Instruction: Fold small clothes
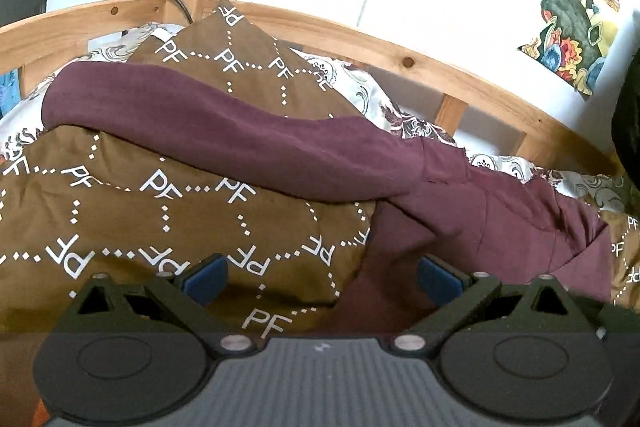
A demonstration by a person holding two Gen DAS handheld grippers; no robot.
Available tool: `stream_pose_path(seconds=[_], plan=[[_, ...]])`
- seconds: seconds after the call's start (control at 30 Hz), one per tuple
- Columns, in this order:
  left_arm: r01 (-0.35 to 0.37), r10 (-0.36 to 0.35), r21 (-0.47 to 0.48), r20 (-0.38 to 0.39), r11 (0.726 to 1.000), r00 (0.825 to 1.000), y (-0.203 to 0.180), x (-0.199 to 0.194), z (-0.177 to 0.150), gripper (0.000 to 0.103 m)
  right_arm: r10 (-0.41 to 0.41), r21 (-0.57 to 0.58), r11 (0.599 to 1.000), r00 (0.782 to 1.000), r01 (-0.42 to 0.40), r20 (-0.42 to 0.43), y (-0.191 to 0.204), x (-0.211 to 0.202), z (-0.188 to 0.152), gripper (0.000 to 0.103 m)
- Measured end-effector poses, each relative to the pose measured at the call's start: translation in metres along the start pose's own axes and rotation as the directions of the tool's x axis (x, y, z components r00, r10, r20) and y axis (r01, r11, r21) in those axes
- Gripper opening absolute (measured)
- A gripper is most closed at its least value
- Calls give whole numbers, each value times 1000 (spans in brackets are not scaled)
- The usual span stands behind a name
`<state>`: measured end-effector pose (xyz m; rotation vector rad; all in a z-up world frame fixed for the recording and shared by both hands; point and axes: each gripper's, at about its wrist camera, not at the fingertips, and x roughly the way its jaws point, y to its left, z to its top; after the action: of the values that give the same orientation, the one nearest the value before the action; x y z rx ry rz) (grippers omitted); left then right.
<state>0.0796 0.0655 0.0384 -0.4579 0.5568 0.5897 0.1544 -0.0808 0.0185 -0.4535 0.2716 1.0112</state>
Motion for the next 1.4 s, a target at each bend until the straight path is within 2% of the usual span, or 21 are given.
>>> stream_pose_path(seconds=[0.17,0.23,0.33,0.47,0.53,0.6,0.67,0.73,0.8,0.9,0.97,1.0,1.03,1.07,1.1,1.13,1.23,1.4], plan=[[18,-18,26,6,1000,1000,-9,2,-1,102,119,45,992,992,-117,-46,9,-10,-25,20],[22,-22,33,8,999,1000,-14,2,-1,102,159,56,986,986,-156,-54,9,-21,-35,35],[28,-28,56,4,998,1000,-21,6,-2,102,190,78,980,980,-185,-64,0,-40,-46,50],[35,-32,118,-34,992,999,-34,29,-3,102,122,174,978,991,-112,-46,-22,-64,-61,64],[41,-34,124,-59,991,998,-38,44,-6,102,79,246,967,996,-69,-30,-39,-71,-67,73],[66,-55,104,-108,992,993,-38,56,-8,102,28,293,956,999,-17,-31,-54,-72,-70,77],[92,-82,52,-168,994,982,-36,62,-9,102,-30,335,941,999,40,-34,-68,-70,-73,79],[148,-143,9,-197,989,970,-36,60,-14,102,-78,382,920,996,90,-47,-79,-69,-79,79],[201,-194,9,-224,980,955,-38,55,-20,102,-102,419,901,993,115,-53,-87,-68,-86,80],[240,-230,13,-244,971,942,-43,53,-29,92,-116,460,878,991,133,-65,-96,-66,-96,83],[246,-235,5,-281,969,931,-46,61,-31,75,-110,481,867,991,130,-70,-101,-64,-101,84],[243,-234,-5,-294,970,927,-47,65,-31,70,-108,488,863,992,129,-71,-102,-63,-102,84],[245,-240,-20,-302,969,923,-46,68,-33,57,-108,490,862,992,129,-70,-102,-63,-103,84],[239,-238,-36,-300,970,924,-45,70,-34,38,-107,491,862,992,128,-70,-103,-62,-103,84],[241,-242,-43,-300,970,923,-45,72,-35,26,-107,490,862,992,127,-68,-102,-62,-103,84],[244,-246,-43,-306,969,920,-45,73,-36,5,-108,488,863,992,127,-67,-102,-63,-103,85],[269,-262,-16,-286,963,922,-45,64,-40,4,-118,487,863,991,134,-64,-103,-64,-102,86],[368,-332,74,-296,927,896,-43,39,-50,4,-155,509,844,985,169,-72,-110,-66,-104,86]])
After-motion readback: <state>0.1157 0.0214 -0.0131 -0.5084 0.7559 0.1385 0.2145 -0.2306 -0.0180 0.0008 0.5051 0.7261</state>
